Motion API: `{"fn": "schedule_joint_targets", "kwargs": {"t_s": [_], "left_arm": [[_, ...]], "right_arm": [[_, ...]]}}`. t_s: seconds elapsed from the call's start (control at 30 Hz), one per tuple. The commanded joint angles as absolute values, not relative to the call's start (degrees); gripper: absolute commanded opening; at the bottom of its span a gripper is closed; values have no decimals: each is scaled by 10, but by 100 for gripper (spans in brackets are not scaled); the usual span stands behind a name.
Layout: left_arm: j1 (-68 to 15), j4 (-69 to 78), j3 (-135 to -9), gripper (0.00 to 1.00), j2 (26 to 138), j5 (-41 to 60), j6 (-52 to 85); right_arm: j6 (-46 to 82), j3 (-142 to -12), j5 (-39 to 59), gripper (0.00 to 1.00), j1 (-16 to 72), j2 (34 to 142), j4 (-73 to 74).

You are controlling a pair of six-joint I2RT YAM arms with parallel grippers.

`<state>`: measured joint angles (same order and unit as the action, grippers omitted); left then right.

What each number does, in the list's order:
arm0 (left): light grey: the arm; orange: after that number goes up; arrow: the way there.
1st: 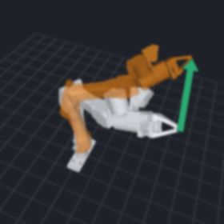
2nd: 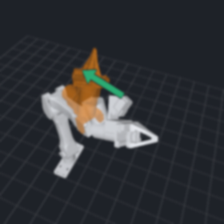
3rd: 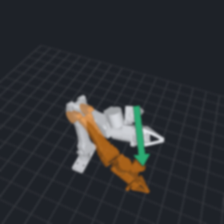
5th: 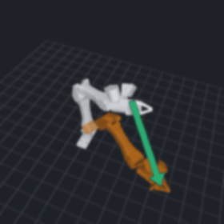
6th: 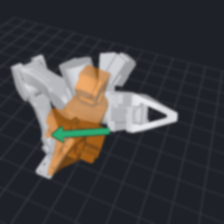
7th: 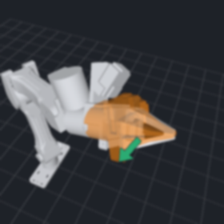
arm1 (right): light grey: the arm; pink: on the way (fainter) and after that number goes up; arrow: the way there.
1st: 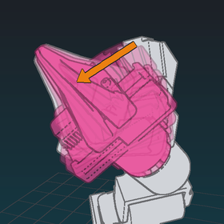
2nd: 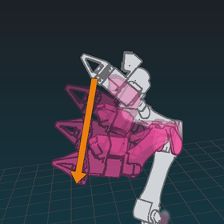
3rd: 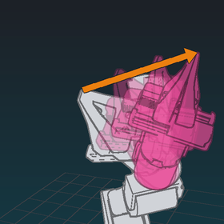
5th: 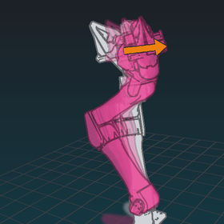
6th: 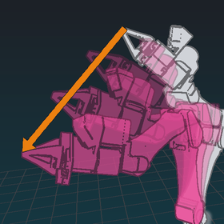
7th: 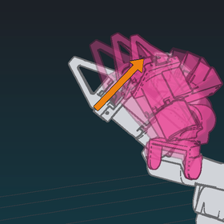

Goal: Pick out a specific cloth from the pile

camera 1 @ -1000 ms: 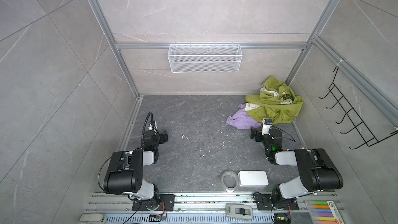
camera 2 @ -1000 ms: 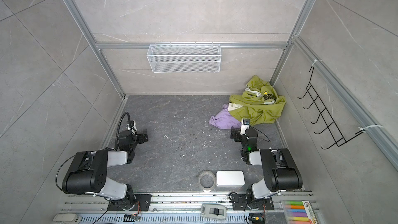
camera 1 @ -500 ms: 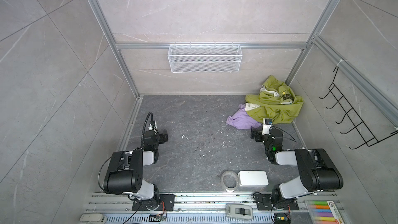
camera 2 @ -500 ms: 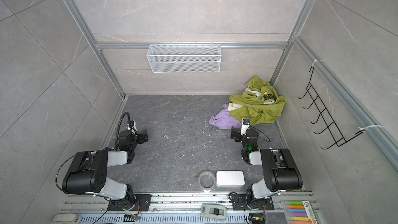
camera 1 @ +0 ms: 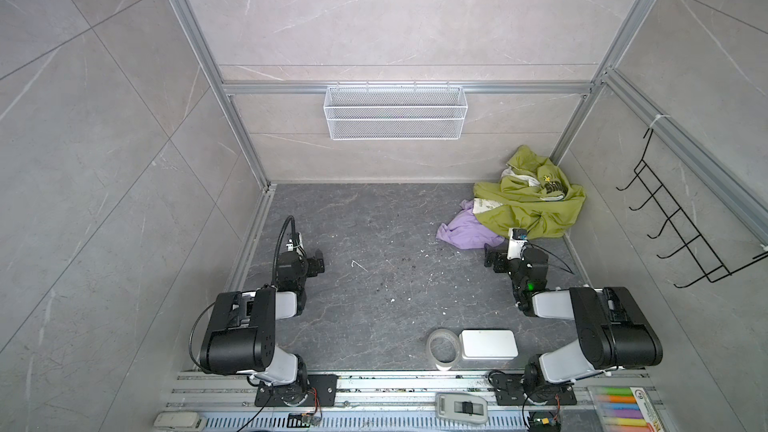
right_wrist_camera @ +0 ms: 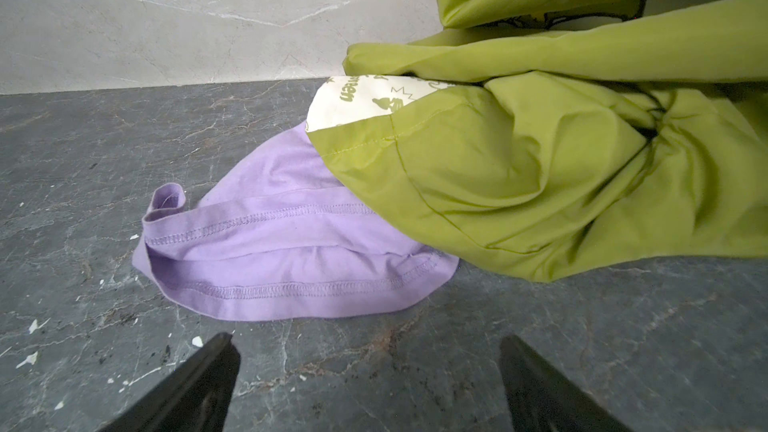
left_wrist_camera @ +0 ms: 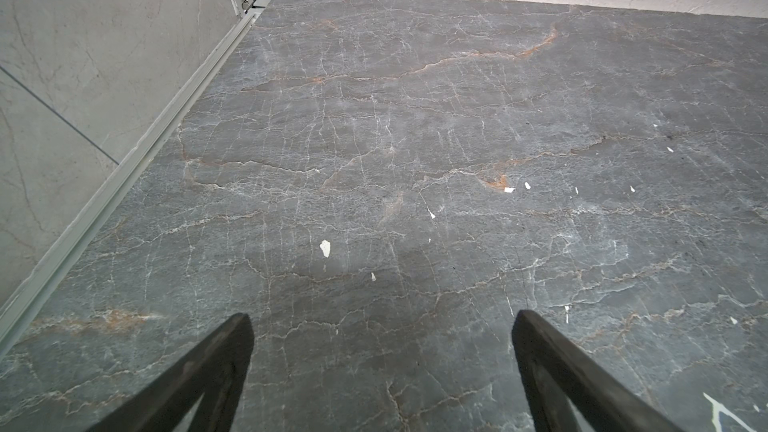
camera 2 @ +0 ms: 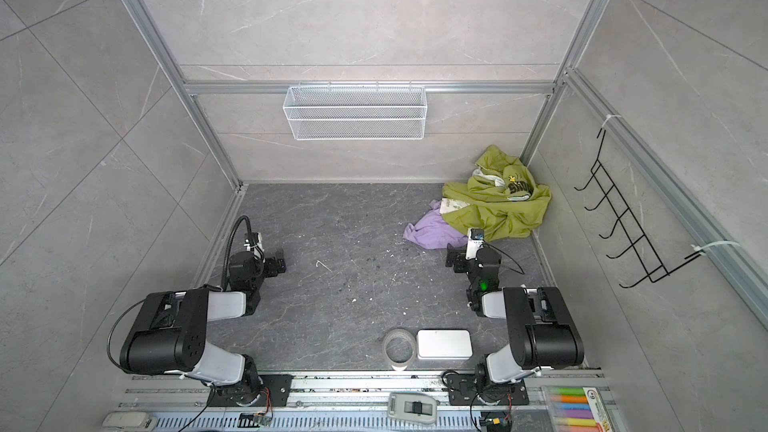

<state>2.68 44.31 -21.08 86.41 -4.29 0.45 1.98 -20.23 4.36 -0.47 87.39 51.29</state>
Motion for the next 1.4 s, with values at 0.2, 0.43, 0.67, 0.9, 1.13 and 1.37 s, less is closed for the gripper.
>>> {"fn": "schedule_joint_targets", "kwargs": {"t_s": [0.2,0.43,0.67,0.9,1.13,1.37], "left_arm": [[31,474,-213,100,859,-38,8],[30,474,-212,100,860,-38,8],[30,474,-212,100,859,-39,8],[30,474,-212,100,859,-39,9],[30,476,-208,100,852,-36,6],[27,300,-258,100,765,-85,37]], "right_arm": [[26,-204,25,100,0,869,512],[25,-206,21,100,2,869,510],[25,-207,19,100,4,869,509],[23,-207,12,100,7,870,507],[19,-203,3,100,13,867,511],[25,-224,-60,100,34,765,380]]}}
